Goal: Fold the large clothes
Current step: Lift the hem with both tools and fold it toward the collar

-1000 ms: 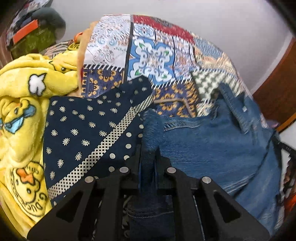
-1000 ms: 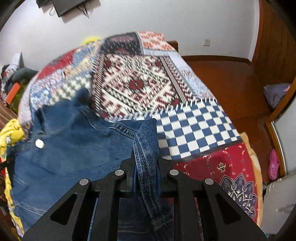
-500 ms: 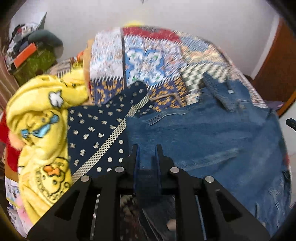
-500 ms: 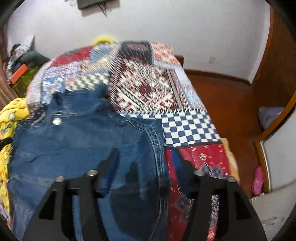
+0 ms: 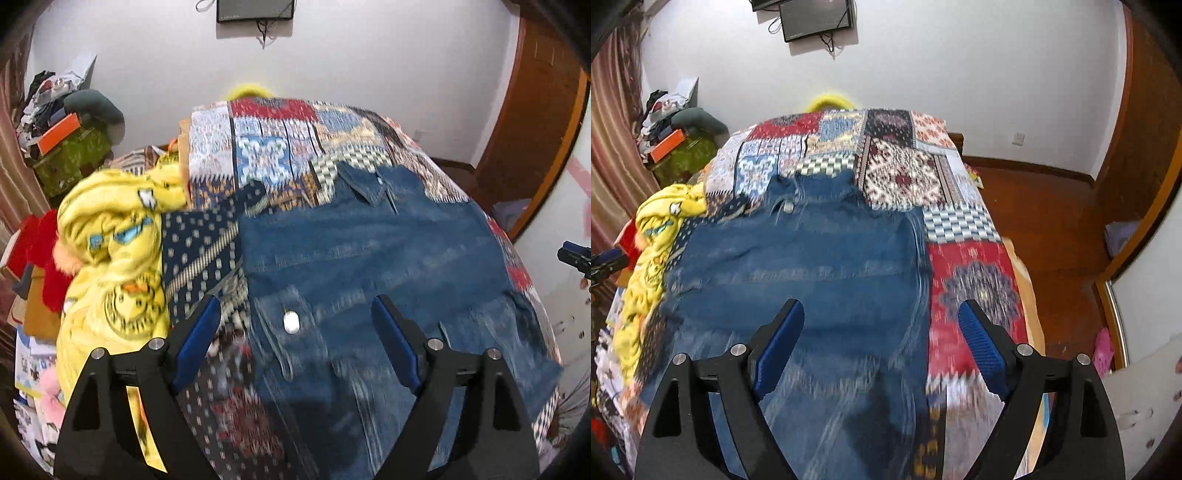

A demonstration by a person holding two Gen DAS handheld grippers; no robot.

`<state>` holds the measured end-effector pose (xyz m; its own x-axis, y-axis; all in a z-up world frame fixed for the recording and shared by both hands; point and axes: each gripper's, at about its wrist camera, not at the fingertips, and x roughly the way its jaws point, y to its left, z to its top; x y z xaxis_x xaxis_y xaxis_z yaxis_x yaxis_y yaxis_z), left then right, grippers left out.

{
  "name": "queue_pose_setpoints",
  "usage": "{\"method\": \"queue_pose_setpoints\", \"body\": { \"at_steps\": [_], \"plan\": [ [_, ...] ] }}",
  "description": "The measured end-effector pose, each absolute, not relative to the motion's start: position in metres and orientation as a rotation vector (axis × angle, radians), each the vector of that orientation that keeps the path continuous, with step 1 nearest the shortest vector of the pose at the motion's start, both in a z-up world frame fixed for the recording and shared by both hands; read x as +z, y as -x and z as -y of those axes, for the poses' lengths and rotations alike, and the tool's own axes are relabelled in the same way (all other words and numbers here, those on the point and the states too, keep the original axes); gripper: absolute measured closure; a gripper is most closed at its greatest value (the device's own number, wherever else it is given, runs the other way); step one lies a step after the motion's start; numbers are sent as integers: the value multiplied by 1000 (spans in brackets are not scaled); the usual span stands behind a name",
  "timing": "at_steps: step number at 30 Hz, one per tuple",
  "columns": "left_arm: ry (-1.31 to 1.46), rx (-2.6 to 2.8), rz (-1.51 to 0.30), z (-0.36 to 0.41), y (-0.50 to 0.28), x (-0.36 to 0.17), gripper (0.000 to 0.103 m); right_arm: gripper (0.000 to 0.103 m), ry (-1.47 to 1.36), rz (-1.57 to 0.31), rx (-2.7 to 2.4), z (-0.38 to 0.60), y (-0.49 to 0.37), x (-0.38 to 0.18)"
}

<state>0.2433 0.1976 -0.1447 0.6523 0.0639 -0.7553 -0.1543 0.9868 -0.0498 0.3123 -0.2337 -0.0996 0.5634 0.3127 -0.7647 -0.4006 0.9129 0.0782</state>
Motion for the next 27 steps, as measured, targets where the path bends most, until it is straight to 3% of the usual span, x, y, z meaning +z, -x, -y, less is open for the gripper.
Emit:
{"method": "queue_pose_setpoints", "body": {
  "at_steps": [18, 22, 24, 27],
  "plan": [
    [586, -4, -1171, -198, -150, -295, 20, 19, -155, -1237, 412, 285, -263, -217],
    [708, -53, -1141, -198, -146, -307, 31, 17, -167, -1221, 441, 273, -265, -220],
    [723, -83, -1124, -193, -145, -307, 44, 21, -176, -1212, 473, 266, -264, -219],
    [672, -81, -1121, -186, -143, -299, 68, 42, -178, -1204, 492, 264, -258, -223]
  ]
}}
